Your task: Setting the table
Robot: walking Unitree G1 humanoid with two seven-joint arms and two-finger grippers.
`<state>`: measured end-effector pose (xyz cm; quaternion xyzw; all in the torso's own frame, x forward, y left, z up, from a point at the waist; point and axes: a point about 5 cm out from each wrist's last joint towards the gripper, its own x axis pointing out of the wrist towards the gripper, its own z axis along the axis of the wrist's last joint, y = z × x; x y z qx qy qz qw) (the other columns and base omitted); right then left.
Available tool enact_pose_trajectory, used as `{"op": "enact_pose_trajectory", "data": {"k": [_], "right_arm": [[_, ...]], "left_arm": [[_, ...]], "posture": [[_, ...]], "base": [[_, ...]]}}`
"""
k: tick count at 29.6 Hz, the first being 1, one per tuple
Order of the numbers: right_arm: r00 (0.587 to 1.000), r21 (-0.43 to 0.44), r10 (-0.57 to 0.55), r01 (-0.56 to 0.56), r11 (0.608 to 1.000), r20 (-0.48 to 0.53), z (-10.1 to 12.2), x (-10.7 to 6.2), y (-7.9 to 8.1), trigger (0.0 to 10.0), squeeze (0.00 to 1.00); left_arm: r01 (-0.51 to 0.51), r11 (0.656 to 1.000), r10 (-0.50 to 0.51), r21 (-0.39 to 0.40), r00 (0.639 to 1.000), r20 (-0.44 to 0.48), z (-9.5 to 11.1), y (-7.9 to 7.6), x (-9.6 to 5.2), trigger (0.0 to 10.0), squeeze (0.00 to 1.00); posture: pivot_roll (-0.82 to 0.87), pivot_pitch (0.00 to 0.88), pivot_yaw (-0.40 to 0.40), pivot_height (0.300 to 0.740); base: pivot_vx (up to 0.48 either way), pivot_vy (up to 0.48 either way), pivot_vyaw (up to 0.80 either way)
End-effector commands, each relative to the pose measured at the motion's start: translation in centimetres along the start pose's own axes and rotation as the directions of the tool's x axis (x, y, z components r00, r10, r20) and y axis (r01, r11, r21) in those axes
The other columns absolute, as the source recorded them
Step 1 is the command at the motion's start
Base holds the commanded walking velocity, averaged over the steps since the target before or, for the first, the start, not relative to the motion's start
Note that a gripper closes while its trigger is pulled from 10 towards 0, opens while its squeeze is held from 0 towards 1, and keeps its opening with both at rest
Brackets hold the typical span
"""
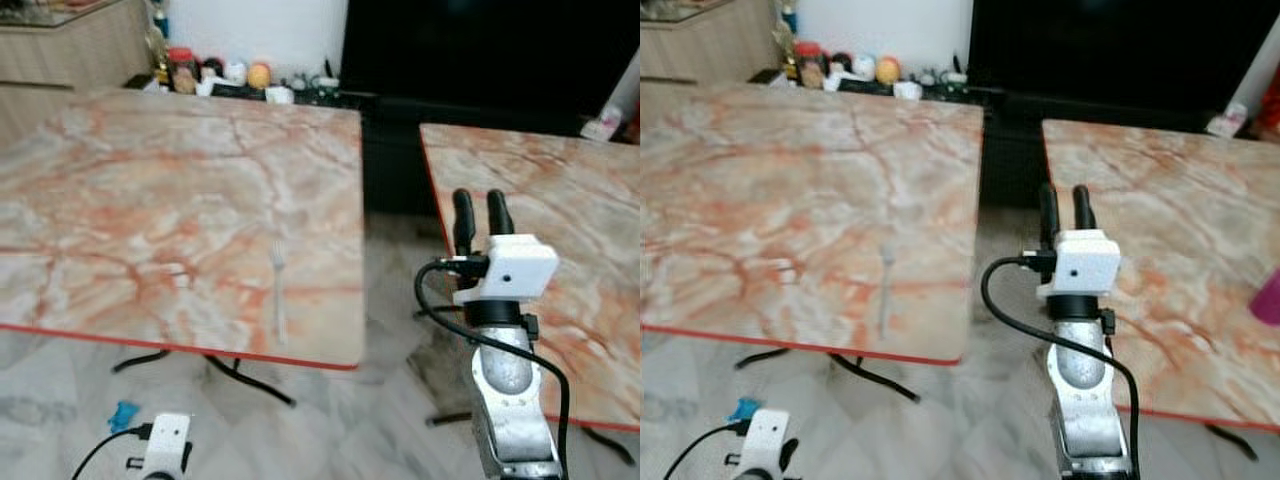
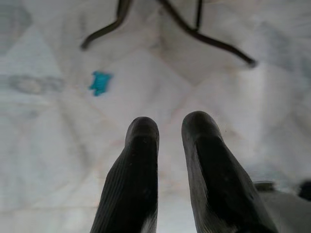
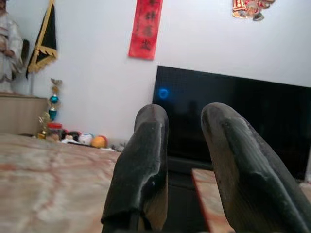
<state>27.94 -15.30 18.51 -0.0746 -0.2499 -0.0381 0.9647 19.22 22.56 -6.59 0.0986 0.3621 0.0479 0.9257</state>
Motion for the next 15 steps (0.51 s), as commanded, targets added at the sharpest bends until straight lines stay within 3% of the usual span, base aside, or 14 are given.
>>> {"op": "enact_pose_trajectory", "data": {"k": [1,15], "right_arm": [[1.0,-0.015,-0.019,0.019,1.0,-0.018,-0.41,-0.22,-0.74,10.0,0.0],[0.999,-0.007,-0.02,0.02,1.0,-0.043,-0.98,-0.32,-0.82,10.0,0.0]], "left_arm": [[0.013,1.0,-0.013,-0.007,1.0,-0.012,-0.22,-0.63,-0.05,10.0,0.0],[0.011,1.0,-0.011,-0.009,1.0,-0.011,-0.2,-0.57,-0.04,10.0,0.0]], "posture": [[0.1,0.0,-0.035,0.74],[0.09,0.0,-0.029,0.74]], "base": [[0.0,0.48,0.0],[0.0,0.453,0.0]]}}
